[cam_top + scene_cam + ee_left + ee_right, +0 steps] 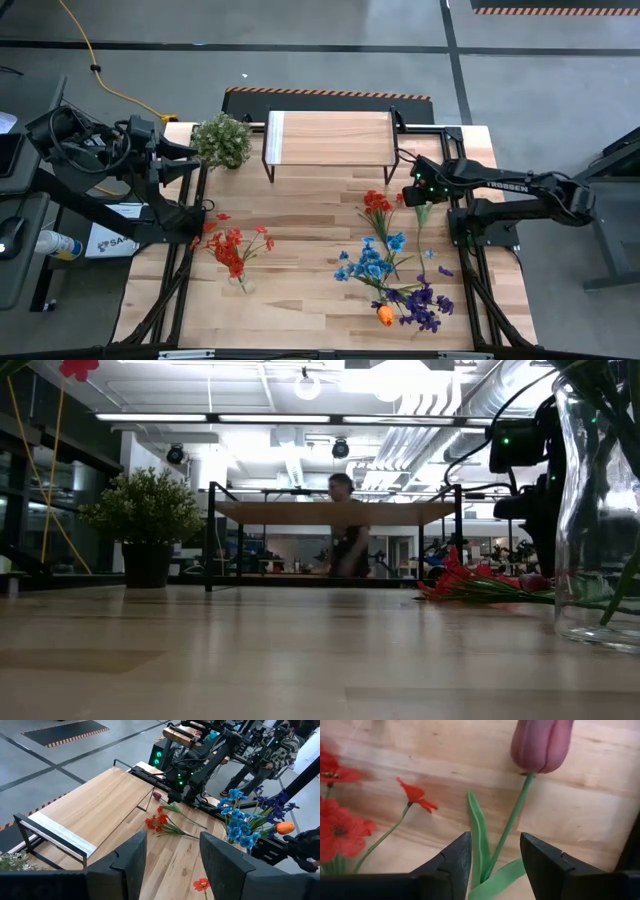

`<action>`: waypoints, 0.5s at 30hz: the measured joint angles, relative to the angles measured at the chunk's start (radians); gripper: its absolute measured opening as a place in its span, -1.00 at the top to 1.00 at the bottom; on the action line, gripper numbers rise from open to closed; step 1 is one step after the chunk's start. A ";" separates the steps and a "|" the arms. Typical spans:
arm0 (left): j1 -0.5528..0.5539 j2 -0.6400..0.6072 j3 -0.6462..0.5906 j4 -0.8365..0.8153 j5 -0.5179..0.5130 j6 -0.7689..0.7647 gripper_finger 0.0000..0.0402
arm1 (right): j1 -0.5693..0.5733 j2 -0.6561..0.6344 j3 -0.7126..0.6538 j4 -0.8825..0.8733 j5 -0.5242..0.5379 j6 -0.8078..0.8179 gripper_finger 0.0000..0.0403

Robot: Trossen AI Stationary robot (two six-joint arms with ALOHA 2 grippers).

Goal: Pick and place flowers into a vace then onto a shelf
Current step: Put the red flower into the left transparent vase

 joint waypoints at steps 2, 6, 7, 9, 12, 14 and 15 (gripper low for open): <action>0.000 0.000 0.000 0.000 0.000 0.000 -0.08 | -0.010 0.000 0.000 0.000 0.010 -0.001 0.23; 0.000 0.000 0.000 0.000 0.000 0.000 -0.08 | -0.025 0.000 0.000 0.000 0.011 -0.027 0.26; 0.000 0.000 0.000 0.000 0.000 0.000 -0.08 | -0.028 0.000 0.000 0.000 0.011 -0.032 0.26; 0.000 0.000 0.000 0.000 0.000 0.000 -0.08 | -0.036 0.000 0.000 0.000 0.011 -0.034 0.26; 0.000 0.000 0.000 0.000 -0.001 0.000 -0.08 | -0.043 0.001 0.000 0.004 0.011 -0.039 0.26; 0.000 0.000 0.000 0.000 -0.001 0.000 -0.08 | -0.046 0.011 0.000 0.009 0.011 -0.043 0.26; 0.000 0.000 0.000 0.000 -0.001 0.000 -0.08 | -0.048 0.020 0.000 0.013 0.009 -0.044 0.26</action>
